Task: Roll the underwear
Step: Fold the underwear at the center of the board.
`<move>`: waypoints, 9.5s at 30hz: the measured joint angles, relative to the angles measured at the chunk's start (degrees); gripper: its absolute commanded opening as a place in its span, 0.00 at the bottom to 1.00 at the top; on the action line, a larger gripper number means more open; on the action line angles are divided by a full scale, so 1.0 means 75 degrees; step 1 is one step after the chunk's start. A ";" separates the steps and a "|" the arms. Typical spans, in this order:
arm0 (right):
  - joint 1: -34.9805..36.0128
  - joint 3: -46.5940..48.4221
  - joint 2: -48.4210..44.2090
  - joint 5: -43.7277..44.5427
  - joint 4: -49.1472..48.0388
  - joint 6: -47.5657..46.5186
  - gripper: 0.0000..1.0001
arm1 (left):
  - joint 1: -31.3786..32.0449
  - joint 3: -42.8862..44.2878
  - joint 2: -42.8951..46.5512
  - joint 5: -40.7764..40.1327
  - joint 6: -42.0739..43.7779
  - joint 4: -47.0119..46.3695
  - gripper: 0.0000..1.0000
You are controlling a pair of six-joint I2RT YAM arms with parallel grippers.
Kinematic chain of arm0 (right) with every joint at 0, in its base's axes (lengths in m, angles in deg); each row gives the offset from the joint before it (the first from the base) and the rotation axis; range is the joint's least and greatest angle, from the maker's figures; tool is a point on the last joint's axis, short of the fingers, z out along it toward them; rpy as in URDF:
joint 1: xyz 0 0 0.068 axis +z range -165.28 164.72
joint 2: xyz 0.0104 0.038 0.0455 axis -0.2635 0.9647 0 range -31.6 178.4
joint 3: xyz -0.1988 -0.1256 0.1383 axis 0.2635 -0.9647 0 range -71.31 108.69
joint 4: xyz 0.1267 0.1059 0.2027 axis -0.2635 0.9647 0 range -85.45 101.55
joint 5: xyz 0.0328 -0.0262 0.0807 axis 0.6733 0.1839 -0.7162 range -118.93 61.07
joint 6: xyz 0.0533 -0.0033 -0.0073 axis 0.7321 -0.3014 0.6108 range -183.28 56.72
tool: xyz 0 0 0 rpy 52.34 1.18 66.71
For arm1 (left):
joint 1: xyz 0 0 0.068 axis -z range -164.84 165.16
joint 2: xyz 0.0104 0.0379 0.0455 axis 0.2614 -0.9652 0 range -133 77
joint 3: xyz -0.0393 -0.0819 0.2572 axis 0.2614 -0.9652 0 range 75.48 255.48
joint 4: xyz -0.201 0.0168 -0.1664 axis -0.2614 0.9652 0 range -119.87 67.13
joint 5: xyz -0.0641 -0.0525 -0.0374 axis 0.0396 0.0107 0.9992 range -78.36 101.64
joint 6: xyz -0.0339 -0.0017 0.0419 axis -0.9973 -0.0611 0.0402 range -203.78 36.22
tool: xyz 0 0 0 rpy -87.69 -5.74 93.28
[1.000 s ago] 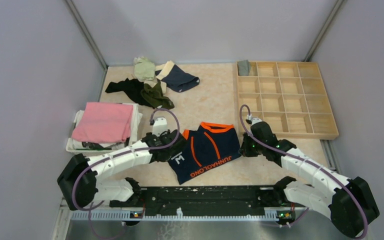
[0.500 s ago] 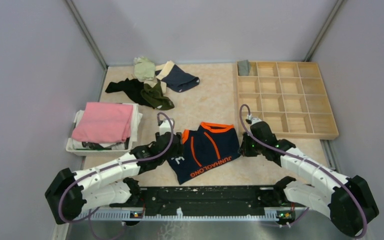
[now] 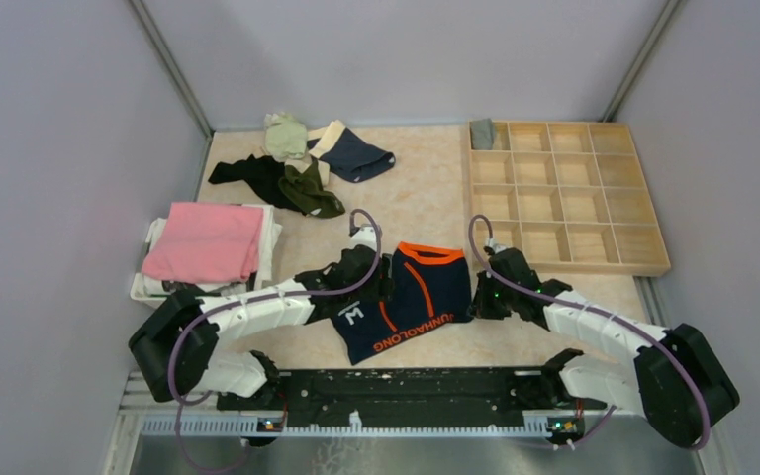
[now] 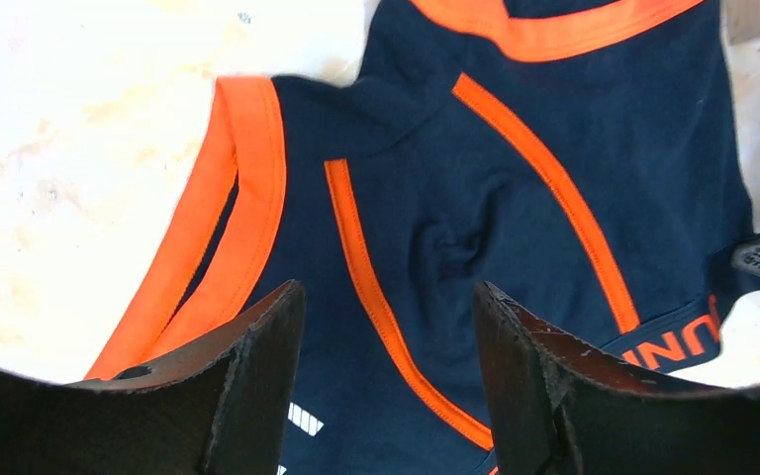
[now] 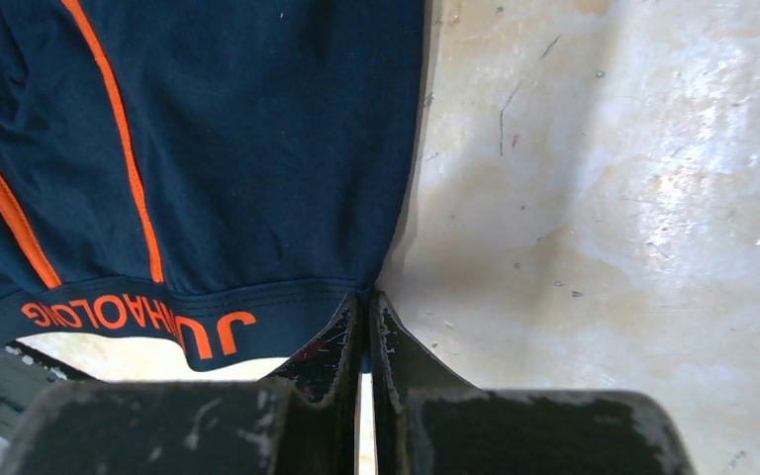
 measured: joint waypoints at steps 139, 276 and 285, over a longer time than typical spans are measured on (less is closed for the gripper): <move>-0.0425 0.3748 0.4433 0.0778 -0.0860 -0.1279 0.00 | 0.2923 0.4115 -0.3905 -0.1046 -0.0294 0.1174 0.77; 0.1722 0.7522 0.4832 -0.0787 0.1119 -0.0198 0.00 | 0.3541 -0.1434 0.4065 -0.3107 -0.4226 0.3445 0.00; 0.1722 0.7528 0.4838 -0.0801 0.1189 -0.0265 0.00 | 0.3541 -0.1323 0.4529 -0.3346 -0.4447 0.3879 0.00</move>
